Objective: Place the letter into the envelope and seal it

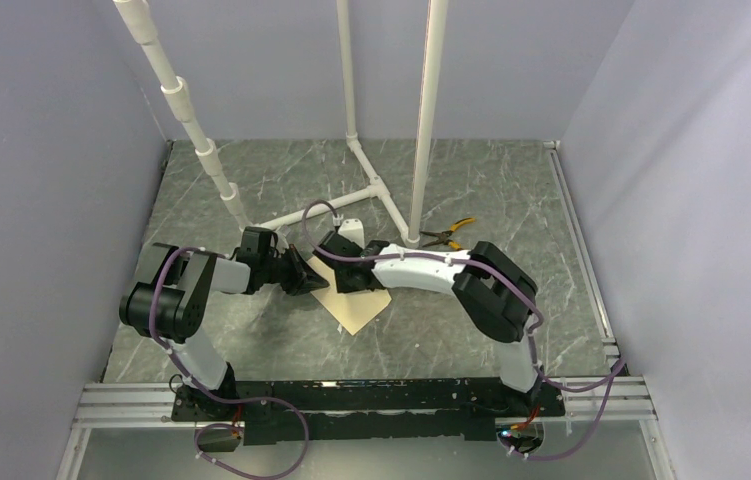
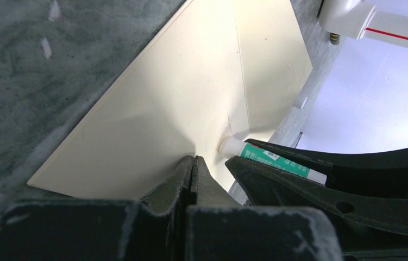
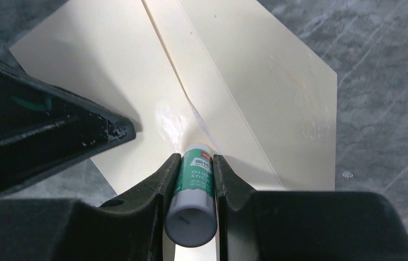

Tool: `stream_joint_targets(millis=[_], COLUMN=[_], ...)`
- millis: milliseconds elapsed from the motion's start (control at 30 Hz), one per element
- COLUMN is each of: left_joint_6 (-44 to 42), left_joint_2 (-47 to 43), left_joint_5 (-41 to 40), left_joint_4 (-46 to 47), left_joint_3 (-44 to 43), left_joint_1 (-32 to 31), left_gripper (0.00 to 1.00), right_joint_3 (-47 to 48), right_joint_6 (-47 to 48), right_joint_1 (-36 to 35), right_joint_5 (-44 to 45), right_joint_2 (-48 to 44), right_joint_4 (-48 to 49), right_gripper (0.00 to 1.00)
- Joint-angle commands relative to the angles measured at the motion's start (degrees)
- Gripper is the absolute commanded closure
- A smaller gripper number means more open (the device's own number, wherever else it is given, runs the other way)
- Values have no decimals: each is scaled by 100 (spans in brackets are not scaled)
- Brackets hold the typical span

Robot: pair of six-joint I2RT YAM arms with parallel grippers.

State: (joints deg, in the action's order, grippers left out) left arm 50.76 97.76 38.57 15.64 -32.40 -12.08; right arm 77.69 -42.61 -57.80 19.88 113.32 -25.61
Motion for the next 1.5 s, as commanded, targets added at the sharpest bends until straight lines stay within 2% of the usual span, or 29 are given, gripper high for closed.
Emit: stream_joint_targets(millis=[0, 167, 400, 567, 733, 867, 1133, 1200, 1367, 1467], left_joint_6=[-309, -287, -297, -242, -197, -81, -124, -201, -321, -516], left_joint_2=[228, 180, 83, 5, -246, -493, -1325, -1742, -2641, -3103], left_joint_5=[-1029, -1024, -1057, -999, -1037, -844, -637, -667, -719, -721], left_joint_4=[-618, -627, -732, -720, -863, -871, -1432, -1692, -2077, -2242], left_joint_3=[145, 149, 132, 138, 18, -161, -904, -1001, -1051, -1045], left_joint_1=[83, 83, 83, 83, 83, 83, -39, -89, -161, -196], left_gripper=[98, 98, 97, 98, 98, 98, 97, 88, 48, 33], right_joint_3=[-230, -209, 380, 453, 104, -668, -1561, -1925, -2682, -3020], right_joint_6=[-120, -37, 95, 176, 356, 528, 285, 206, 129, -38], right_joint_1=[-44, -41, -21, -12, -2, -3, 107, 263, 702, 938], right_joint_5=[-213, -124, -111, 69, 179, 4, -481, -788, -1683, -2029], right_joint_2=[-346, -362, 323, 250, -466, -1659, -3259, -3649, -4384, -4677], right_joint_4=[-333, -280, 88, 279, 782, 1533, 1335, 1451, 1910, 2167], right_gripper=[100, 100, 100, 100, 100, 100, 100, 100, 100, 100])
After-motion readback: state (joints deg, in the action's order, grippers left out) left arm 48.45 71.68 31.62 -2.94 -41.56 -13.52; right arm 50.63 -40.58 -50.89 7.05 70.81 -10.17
